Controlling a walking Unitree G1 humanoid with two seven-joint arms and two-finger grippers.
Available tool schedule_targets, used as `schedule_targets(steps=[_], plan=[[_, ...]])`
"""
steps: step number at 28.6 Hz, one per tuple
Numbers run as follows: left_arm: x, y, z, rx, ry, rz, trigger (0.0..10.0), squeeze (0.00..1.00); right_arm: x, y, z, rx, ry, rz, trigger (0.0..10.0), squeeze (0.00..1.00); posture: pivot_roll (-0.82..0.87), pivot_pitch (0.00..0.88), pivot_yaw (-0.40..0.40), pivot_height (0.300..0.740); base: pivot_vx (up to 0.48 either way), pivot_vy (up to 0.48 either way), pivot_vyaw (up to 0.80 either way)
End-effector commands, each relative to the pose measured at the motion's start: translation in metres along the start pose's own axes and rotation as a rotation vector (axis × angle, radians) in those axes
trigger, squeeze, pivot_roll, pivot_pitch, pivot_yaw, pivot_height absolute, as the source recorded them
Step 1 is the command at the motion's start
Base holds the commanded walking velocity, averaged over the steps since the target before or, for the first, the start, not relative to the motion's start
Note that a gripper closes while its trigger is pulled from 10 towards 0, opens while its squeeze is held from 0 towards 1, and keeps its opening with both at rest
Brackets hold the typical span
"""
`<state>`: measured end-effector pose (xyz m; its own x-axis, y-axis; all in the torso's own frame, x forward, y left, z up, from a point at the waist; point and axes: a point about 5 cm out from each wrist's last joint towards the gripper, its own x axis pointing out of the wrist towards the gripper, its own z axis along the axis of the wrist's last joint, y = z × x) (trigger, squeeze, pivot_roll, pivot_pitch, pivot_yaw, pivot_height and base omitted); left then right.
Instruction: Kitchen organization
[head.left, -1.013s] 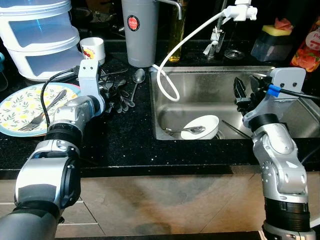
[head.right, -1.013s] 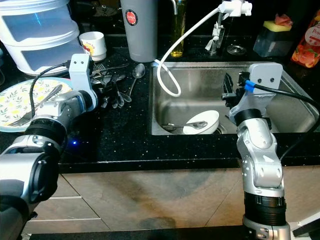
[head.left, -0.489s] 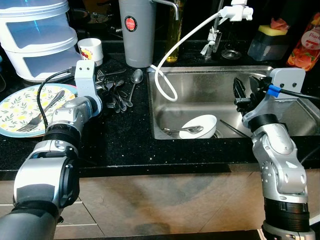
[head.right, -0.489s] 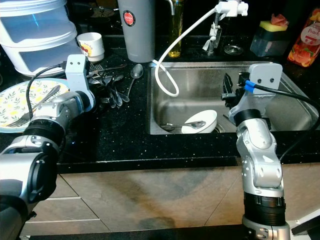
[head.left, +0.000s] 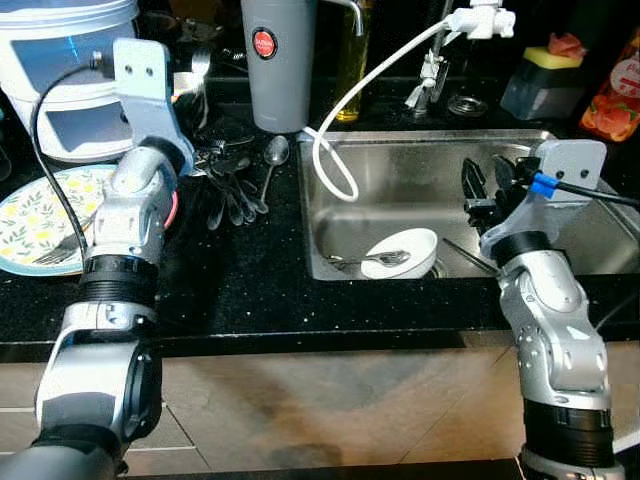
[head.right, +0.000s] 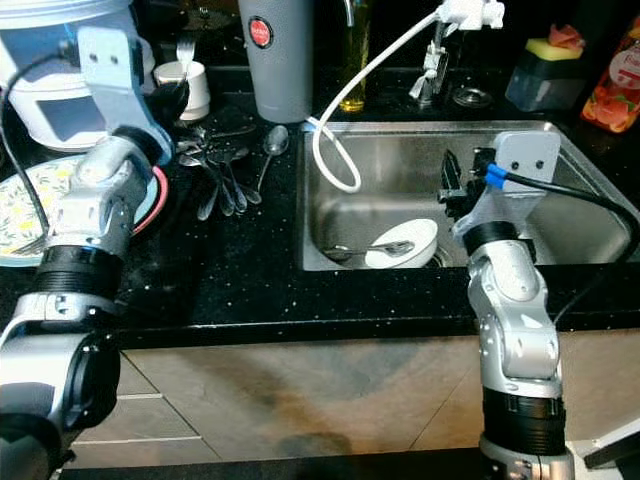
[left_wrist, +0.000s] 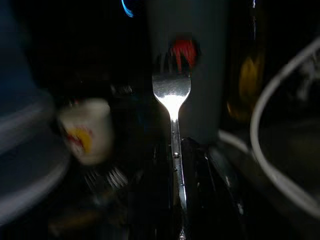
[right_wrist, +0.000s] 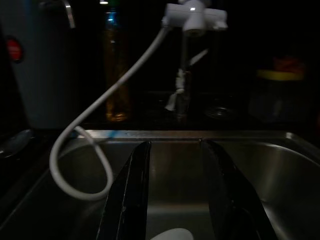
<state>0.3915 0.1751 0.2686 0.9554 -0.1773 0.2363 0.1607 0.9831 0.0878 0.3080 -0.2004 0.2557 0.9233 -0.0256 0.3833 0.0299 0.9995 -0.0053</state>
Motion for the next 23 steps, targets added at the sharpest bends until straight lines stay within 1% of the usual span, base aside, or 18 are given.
schedule_targets(steps=[1, 2, 4, 5, 6, 7, 8, 9, 12, 13, 14, 15, 16, 18, 19, 21, 22, 23], plan=[[-0.003, -0.008, -0.005, 0.013, -0.009, -0.026, 10.0, 0.00, -0.001, -0.003, 0.001, 0.010, -0.011, -0.031, 10.0, 0.00, 0.01, 0.057, 0.014, 0.740, 0.000, 0.000, 0.00], [-0.006, -0.012, -0.008, 0.022, -0.014, -0.039, 10.0, 0.00, 0.000, -0.005, 0.002, 0.013, -0.016, -0.047, 10.0, 0.00, 0.00, 0.058, 0.015, 0.740, 0.000, 0.000, 0.00], [-0.013, -0.033, -0.015, 0.024, -0.012, -0.167, 10.0, 0.00, 0.000, -0.011, 0.004, 0.005, -0.031, -0.087, 10.0, 0.00, 0.00, 0.058, 0.015, 0.740, 0.000, 0.000, 0.00], [-0.013, -0.033, -0.015, 0.024, -0.012, -0.167, 10.0, 0.00, 0.000, -0.011, 0.004, 0.005, -0.031, -0.087, 10.0, 0.00, 0.00, 0.058, 0.015, 0.740, 0.000, 0.000, 0.00], [-0.015, -0.044, -0.016, -0.005, -0.007, -0.237, 10.0, 0.00, -0.001, -0.014, 0.006, -0.007, -0.039, -0.102, 10.0, 0.00, 0.00, 0.058, 0.015, 0.740, 0.000, 0.000, 0.00], [-0.015, -0.044, -0.016, -0.005, -0.007, -0.237, 10.0, 0.00, -0.001, -0.014, 0.006, -0.007, -0.039, -0.102, 10.0, 0.00, 0.00, 0.058, 0.015, 0.740, 0.000, 0.000, 0.00], [-0.017, -0.053, -0.015, -0.040, -0.015, -0.296, 10.0, 0.00, -0.001, -0.016, 0.007, -0.028, -0.049, -0.114, 10.0, 0.00, 0.00, 0.059, 0.013, 0.740, 0.000, 0.000, 0.00], [-0.016, -0.060, -0.013, -0.078, -0.020, -0.342, 10.0, 0.00, -0.001, -0.017, 0.009, -0.046, -0.056, -0.118, 10.0, 0.00, 0.00, 0.059, 0.013, 0.740, 0.000, 0.000, 0.00], [-0.008, -0.093, -0.010, -0.114, 0.002, -0.536, 10.0, 0.00, -0.001, -0.020, 0.012, -0.086, -0.069, -0.126, 10.0, 0.00, 0.00, 0.055, 0.013, 0.740, 0.000, 0.000, 0.00], [-0.003, -0.106, -0.011, -0.082, 0.019, -0.586, 10.0, 0.00, -0.001, -0.020, 0.012, -0.105, -0.073, -0.129, 10.0, 0.00, -0.01, 0.054, 0.018, 0.740, 0.000, 0.000, 0.00], [0.000, -0.117, -0.012, -0.072, 0.046, -0.626, 10.0, 0.00, -0.001, -0.021, 0.013, -0.118, -0.076, -0.130, 10.0, 0.00, -0.01, 0.054, 0.018, 0.740, 0.000, 0.000, 0.00], [0.002, -0.124, -0.013, -0.065, 0.065, -0.648, 10.0, 0.00, -0.001, -0.021, 0.013, -0.125, -0.077, -0.131, 10.0, 0.00, -0.01, 0.054, 0.018, 0.740, 0.000, 0.000, 0.00], [0.006, -0.131, -0.013, -0.061, 0.084, -0.644, 10.0, 0.00, -0.002, -0.023, 0.013, -0.148, -0.075, -0.138, 10.0, 0.00, -0.02, 0.050, 0.024, 0.740, 0.000, 0.000, 0.00], [0.011, -0.140, -0.012, -0.080, 0.107, -0.635, 10.0, 0.00, -0.002, -0.025, 0.013, -0.182, -0.069, -0.147, 10.0, 0.00, -0.02, 0.046, 0.029, 0.740, 0.000, 0.000, 0.00], [0.011, -0.140, -0.012, -0.080, 0.107, -0.635, 10.0, 0.00, -0.002, -0.025, 0.013, -0.182, -0.069, -0.147, 10.0, 0.00, -0.02, 0.046, 0.029, 0.740, 0.000, 0.000, 0.00], [0.015, -0.157, -0.013, -0.102, 0.153, -0.658, 10.0, 0.00, -0.004, -0.032, 0.009, -0.205, -0.044, -0.159, 10.0, 0.00, -0.02, 0.046, 0.031, 0.740, 0.000, 0.000, 0.00], [0.015, -0.169, -0.017, -0.107, 0.191, -0.677, 10.0, 0.00, -0.005, -0.033, 0.008, -0.210, -0.037, -0.157, 10.0, 0.00, -0.02, 0.043, 0.037, 0.740, 0.000, 0.000, 0.00], [0.015, -0.169, -0.017, -0.107, 0.191, -0.677, 10.0, 0.00, -0.005, -0.033, 0.008, -0.210, -0.037, -0.157, 10.0, 0.00, -0.02, 0.043, 0.037, 0.740, 0.000, 0.000, 0.00]])
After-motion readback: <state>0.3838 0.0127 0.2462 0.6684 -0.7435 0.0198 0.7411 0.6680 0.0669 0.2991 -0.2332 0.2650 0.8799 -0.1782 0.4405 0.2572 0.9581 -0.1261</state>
